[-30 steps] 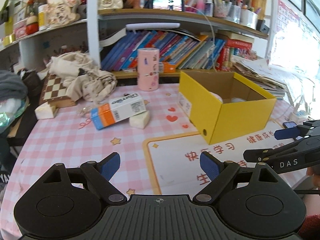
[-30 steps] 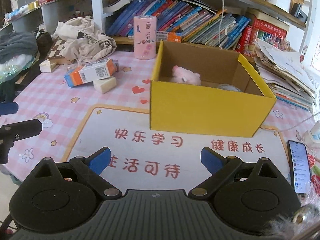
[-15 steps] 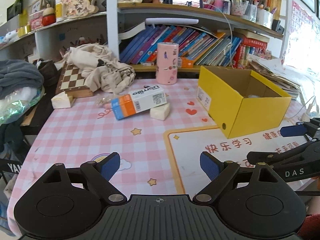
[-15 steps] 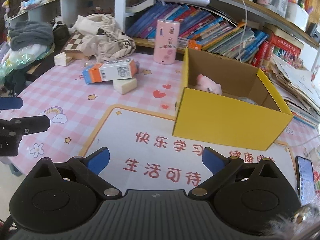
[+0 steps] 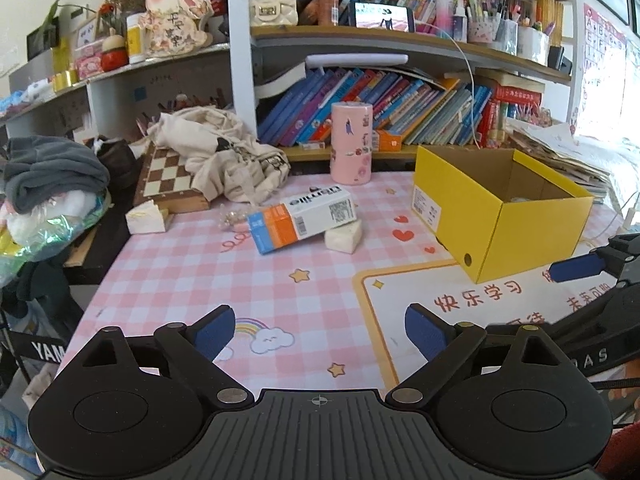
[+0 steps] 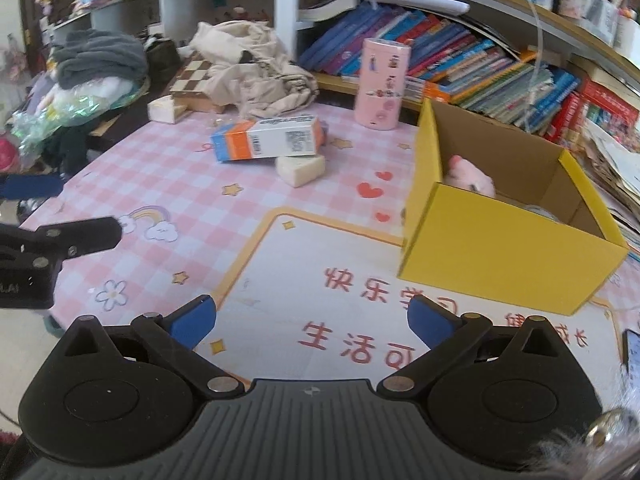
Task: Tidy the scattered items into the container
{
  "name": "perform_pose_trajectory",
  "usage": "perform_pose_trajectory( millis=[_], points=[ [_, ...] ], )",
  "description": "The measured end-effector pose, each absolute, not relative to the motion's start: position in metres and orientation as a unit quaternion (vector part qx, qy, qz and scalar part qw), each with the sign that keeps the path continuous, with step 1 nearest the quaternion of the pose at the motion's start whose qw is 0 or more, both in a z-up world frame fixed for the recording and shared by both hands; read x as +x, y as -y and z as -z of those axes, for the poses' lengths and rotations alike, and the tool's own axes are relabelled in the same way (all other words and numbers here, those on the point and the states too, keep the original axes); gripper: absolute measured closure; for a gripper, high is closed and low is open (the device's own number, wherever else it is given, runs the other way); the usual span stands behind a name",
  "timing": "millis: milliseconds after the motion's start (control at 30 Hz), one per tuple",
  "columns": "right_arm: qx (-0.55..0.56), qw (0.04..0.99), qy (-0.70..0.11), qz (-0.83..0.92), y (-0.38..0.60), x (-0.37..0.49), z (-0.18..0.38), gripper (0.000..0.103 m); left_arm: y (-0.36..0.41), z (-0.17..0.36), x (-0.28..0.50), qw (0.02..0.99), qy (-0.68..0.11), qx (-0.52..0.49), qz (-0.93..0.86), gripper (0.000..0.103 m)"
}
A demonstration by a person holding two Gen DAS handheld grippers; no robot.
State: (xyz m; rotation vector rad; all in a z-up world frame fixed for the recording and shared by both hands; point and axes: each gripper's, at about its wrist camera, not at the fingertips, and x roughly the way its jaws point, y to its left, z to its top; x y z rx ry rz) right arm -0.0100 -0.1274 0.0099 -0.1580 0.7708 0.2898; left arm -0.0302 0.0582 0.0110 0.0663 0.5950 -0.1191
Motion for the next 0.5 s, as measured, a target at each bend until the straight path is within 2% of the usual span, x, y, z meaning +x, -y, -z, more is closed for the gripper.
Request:
perform_pose_trajectory(
  millis=[500],
  points=[
    [-0.091, 0.91, -0.374, -0.154, 0.115, -0.005, -0.007, 0.0, -0.069, -0.004, -0.024, 0.949, -0.312, 0.012, 0.047, 0.008]
  ],
)
